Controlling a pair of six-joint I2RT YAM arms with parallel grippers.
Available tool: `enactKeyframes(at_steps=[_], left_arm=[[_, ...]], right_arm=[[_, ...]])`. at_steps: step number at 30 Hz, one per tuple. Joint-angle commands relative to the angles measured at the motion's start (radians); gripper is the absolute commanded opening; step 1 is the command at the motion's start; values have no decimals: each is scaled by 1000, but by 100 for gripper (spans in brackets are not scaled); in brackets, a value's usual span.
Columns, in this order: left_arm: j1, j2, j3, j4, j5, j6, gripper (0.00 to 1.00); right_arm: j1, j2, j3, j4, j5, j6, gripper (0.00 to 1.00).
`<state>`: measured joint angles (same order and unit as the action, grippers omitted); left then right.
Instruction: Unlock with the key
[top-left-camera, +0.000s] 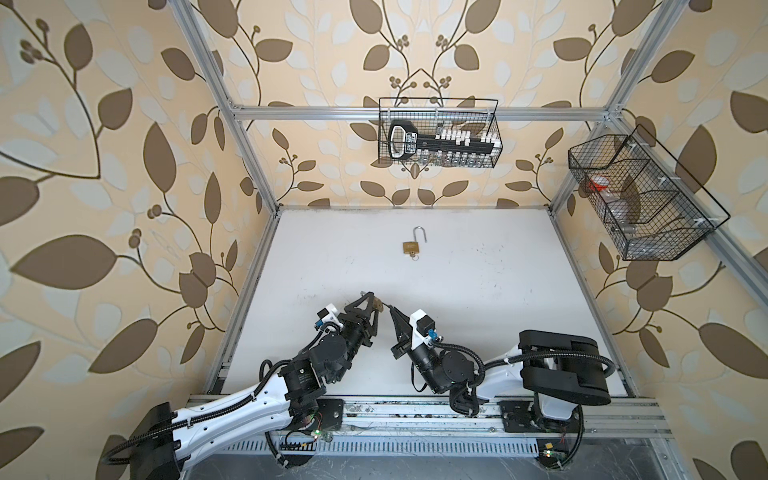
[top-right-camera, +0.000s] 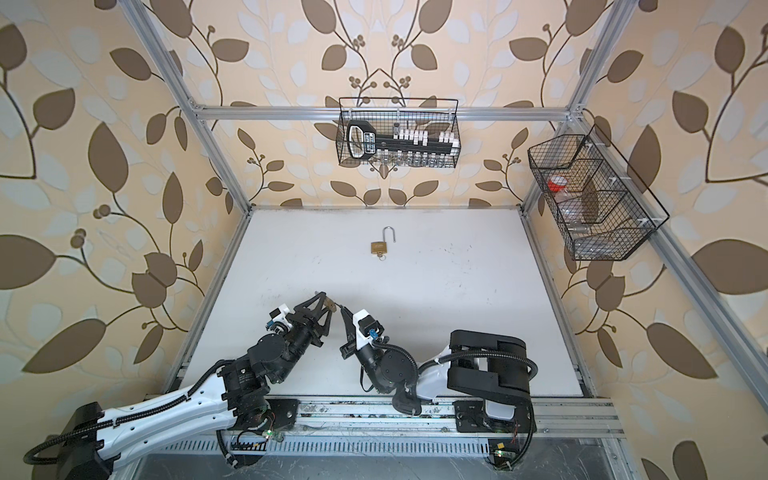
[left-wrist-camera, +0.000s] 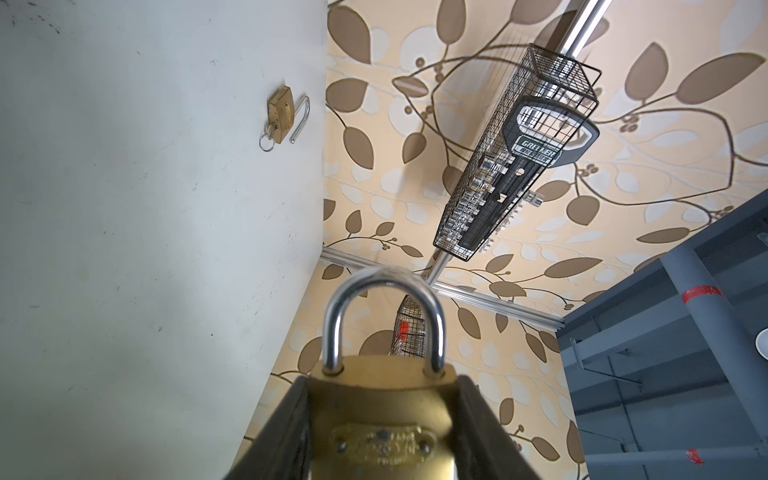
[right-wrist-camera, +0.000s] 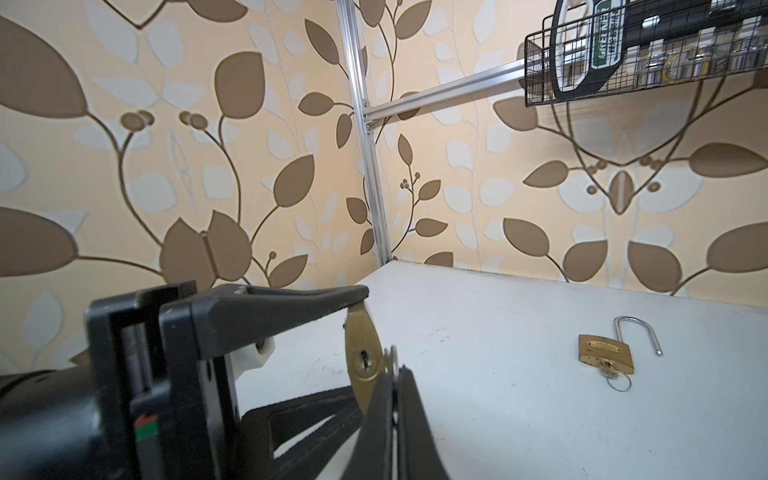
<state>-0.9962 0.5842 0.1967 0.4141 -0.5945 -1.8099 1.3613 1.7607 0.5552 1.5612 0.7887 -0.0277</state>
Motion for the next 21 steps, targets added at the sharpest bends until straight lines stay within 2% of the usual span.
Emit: enactKeyframes(at_steps=[1,12,21], left_arm=[[-7,-10,53,44,-52,21,0],[-7,6,60,50,-53,21,0],[-7,-10,61,37,-53,21,0]], right_arm=[[16,-19,-9,53,12,-33,0],[18,-15,-6,52,20,-29,0],[-19,5,-2,51,0,25,0]])
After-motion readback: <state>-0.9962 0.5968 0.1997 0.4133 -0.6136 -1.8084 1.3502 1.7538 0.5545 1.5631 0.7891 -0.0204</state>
